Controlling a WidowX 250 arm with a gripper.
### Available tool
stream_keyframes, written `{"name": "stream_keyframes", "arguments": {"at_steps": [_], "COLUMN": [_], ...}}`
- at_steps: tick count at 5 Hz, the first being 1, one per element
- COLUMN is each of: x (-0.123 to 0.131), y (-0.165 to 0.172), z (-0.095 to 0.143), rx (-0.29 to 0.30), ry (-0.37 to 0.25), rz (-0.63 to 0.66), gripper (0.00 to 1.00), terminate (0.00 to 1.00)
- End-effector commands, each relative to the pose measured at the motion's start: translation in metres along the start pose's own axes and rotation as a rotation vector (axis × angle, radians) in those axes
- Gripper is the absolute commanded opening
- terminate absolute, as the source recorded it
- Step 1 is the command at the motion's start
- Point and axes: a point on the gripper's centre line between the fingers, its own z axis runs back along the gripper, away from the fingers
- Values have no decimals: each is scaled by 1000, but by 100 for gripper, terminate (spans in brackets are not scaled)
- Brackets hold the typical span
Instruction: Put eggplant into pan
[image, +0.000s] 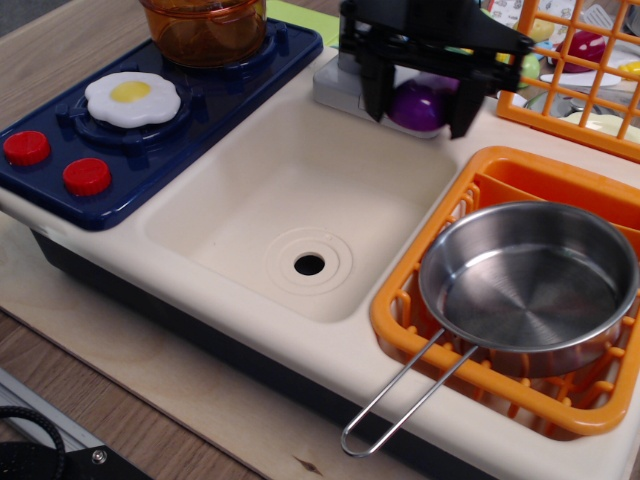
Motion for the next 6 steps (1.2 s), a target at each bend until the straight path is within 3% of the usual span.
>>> {"name": "stream_keyframes", "arguments": {"at_steps": [1,4,5,6], "x": [-8,-81,-98,-98], "y": [-24,-62,-73,-73], "z": [36,77,78,78], "rx": [-2,4,-16,-16], "ry": [-40,33,34,34], "rz": [84,354,388,388], "gripper": [0,0,100,100], "terminate": [0,0,0,0]}}
